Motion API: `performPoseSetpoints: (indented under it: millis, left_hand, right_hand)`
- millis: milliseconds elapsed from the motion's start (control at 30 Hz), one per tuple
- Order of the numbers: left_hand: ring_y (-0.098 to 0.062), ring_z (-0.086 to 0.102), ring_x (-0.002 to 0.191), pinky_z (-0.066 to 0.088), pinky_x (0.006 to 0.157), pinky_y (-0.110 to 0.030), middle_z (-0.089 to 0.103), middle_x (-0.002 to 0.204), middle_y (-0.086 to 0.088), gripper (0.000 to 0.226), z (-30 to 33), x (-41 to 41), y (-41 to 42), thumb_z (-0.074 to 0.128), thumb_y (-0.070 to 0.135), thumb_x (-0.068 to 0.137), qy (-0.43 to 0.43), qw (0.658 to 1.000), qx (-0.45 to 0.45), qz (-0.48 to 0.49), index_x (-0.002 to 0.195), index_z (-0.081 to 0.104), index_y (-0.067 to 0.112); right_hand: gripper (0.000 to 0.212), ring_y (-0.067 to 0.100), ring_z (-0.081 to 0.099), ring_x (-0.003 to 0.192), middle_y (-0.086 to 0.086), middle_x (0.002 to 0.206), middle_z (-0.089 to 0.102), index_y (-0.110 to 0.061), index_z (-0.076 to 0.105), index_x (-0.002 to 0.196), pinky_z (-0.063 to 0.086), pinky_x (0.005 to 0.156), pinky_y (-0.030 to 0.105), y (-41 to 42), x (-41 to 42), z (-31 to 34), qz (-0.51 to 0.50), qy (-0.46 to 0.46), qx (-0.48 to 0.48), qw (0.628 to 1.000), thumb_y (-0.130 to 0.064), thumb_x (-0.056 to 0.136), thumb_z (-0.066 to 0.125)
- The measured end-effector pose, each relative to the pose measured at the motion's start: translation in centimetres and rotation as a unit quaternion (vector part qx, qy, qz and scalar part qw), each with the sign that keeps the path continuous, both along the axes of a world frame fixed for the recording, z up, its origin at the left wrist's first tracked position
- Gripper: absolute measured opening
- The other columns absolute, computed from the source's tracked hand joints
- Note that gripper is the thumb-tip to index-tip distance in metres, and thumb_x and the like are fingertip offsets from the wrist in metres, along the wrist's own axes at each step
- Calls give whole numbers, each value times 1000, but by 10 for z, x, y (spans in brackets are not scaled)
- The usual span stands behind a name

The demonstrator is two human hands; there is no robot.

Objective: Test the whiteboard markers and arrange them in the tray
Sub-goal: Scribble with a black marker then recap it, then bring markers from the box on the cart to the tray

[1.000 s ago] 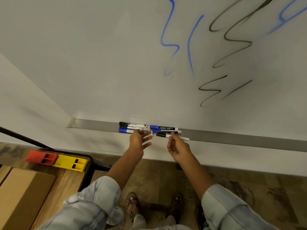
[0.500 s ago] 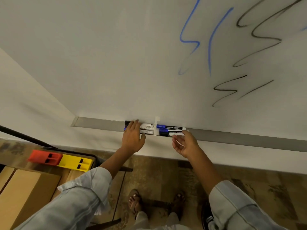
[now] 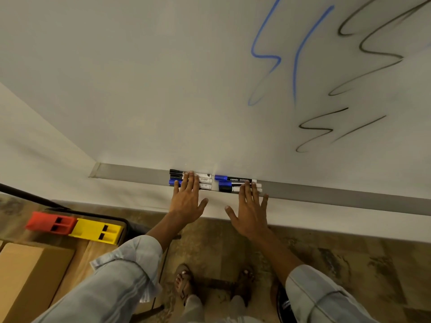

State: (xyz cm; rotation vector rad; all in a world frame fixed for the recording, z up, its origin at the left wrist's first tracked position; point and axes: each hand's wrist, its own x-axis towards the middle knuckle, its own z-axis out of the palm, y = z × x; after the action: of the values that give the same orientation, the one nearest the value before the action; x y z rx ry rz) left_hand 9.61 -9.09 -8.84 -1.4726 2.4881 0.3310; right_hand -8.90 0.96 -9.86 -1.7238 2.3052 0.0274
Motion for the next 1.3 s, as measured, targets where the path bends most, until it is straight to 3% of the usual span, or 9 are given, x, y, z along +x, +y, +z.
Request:
performPoseSetpoints:
  millis: [67, 267, 367, 500, 700, 900, 1100, 1167, 1300]
  left_hand:
    - [-27, -15, 149, -1, 121, -50, -14, 162, -11, 83, 1, -7, 3, 27, 58, 97, 4, 1000, 3, -5, 152, -11, 9]
    - [-27, -16, 148, -2, 121, -51, -15, 161, -11, 84, 1, -36, 17, 29, 58, 97, 19, 1000, 19, -10, 152, -12, 10]
    - [-27, -18, 148, -1, 121, -53, -17, 161, -10, 85, 0, -50, 24, 29, 59, 96, 17, 999, 23, -19, 152, -13, 11]
    - [-27, -20, 147, -5, 120, -54, -19, 161, -9, 85, -1, -68, 33, 28, 60, 96, 13, 999, 27, -28, 152, -14, 11]
    - [-29, -20, 147, 0, 120, -54, -18, 161, -12, 87, -4, -84, 40, 28, 60, 95, 8, 1000, 25, -12, 151, -13, 8]
    - [-27, -18, 148, -4, 121, -51, -17, 161, -10, 86, 3, -80, 38, 29, 59, 96, 11, 1000, 19, -4, 152, -13, 9]
    - [-26, -6, 151, 3, 122, -50, -3, 163, -10, 81, 25, -62, 28, 30, 55, 97, 41, 999, -7, 8, 153, -6, 8]
    - [-28, 3, 151, 8, 122, -49, 7, 163, -10, 77, 36, -53, 26, 33, 51, 97, 67, 997, -22, 20, 153, 1, 8]
    - [-31, 21, 146, 20, 120, -46, 25, 158, -13, 73, 62, -21, 30, 43, 41, 95, 104, 989, -56, 88, 152, 13, 8]
  right_hand:
    - [108, 30, -8, 150, 9, 163, -5, -15, 1, 155, -24, 109, 56, 0, -2, -3, 8, 8, 5, 1000, -79, 70, -22]
    - [92, 34, 22, 145, 16, 156, 32, -10, 37, 148, -6, 114, 55, 8, -16, -7, -20, 13, -2, 1000, -74, 88, 8]
    - [92, 32, 18, 147, 15, 158, 27, -8, 31, 150, -10, 115, 55, 12, -29, -8, -17, 23, -7, 1000, -74, 88, 12]
    - [96, 27, 3, 148, 12, 161, 16, -9, 16, 153, -18, 113, 51, 17, -42, -8, -26, 10, -12, 1000, -76, 86, 1]
    - [92, 31, 14, 149, 14, 160, 21, -7, 18, 151, -4, 115, 57, 22, -51, -10, -30, 9, -16, 999, -74, 89, 9]
    - [90, 31, 17, 148, 13, 160, 22, -8, 15, 150, -5, 115, 58, 21, -48, -4, -24, 5, -25, 999, -74, 89, 13]
    - [97, 27, 2, 149, 10, 161, 3, -9, 7, 153, -2, 120, 56, 1, -32, 19, 62, -21, -57, 996, -75, 83, -10]
    - [85, 28, 19, 148, 13, 160, 21, -7, 23, 152, 14, 119, 57, -6, -22, 32, 110, -21, -78, 991, -65, 92, 8]
    - [68, 26, 30, 146, 12, 156, 34, -9, 30, 150, 21, 120, 48, -23, 5, 47, 195, -73, -108, 972, -48, 96, 44]
